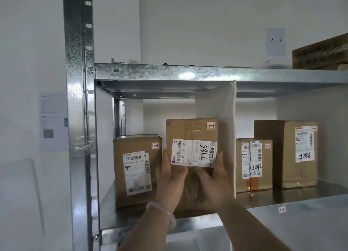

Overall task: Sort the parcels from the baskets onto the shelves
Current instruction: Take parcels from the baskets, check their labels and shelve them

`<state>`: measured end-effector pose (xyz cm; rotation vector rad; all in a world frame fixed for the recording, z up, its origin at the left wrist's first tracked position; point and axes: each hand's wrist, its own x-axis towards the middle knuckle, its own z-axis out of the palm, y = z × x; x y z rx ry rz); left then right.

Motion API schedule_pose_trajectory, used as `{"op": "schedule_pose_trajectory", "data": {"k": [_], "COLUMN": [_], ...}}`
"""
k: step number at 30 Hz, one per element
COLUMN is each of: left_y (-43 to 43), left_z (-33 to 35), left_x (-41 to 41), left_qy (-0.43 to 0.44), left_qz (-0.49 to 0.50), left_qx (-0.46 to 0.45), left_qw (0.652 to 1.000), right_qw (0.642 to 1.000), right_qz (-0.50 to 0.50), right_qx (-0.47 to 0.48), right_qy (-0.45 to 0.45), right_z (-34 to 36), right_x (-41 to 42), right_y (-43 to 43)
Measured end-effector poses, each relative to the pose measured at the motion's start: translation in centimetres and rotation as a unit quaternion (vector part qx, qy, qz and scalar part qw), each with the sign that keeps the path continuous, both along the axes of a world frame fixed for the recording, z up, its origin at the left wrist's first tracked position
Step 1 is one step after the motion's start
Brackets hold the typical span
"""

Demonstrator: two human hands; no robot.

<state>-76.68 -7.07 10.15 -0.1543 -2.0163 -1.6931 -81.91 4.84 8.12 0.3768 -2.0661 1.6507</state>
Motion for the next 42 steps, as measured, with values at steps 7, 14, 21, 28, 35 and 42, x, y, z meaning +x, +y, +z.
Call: {"op": "schedule_pose_trajectory", "data": {"k": [7, 14, 21, 28, 35, 42], "left_y": [0.4, 0.6, 0.4, 0.3, 0.4, 0.5], "left_z": [0.0, -0.2, -0.2, -0.4, -1.3, -2.9], "left_x": [-2.1, -3.7, -4.3, -4.2, -3.4, -0.1], "left_qy": [-0.026, -0.032, -0.064, -0.063, -0.032, -0.034], "left_qz": [0.055, 0.076, 0.053, 0.057, 0.065, 0.049], "left_qx": [-0.067, -0.095, -0.109, -0.08, -0.104, -0.129], "left_qw": [0.996, 0.992, 0.991, 0.993, 0.992, 0.99], "right_qw": [0.996, 0.99, 0.979, 0.98, 0.987, 0.993], "right_qz": [0.043, 0.066, 0.102, 0.101, 0.092, 0.086], "right_qx": [-0.015, -0.012, -0.022, -0.028, -0.033, -0.016], "right_qy": [-0.079, -0.121, -0.173, -0.172, -0.124, -0.079], "right_z": [0.9, 1.7, 1.8, 0.7, -0.8, -3.6], "right_x": [-2.3, -3.6, -4.6, -4.4, -2.4, 0.4], "right_y": [0.6, 1.7, 1.9, 1.6, 1.3, 0.8]}}
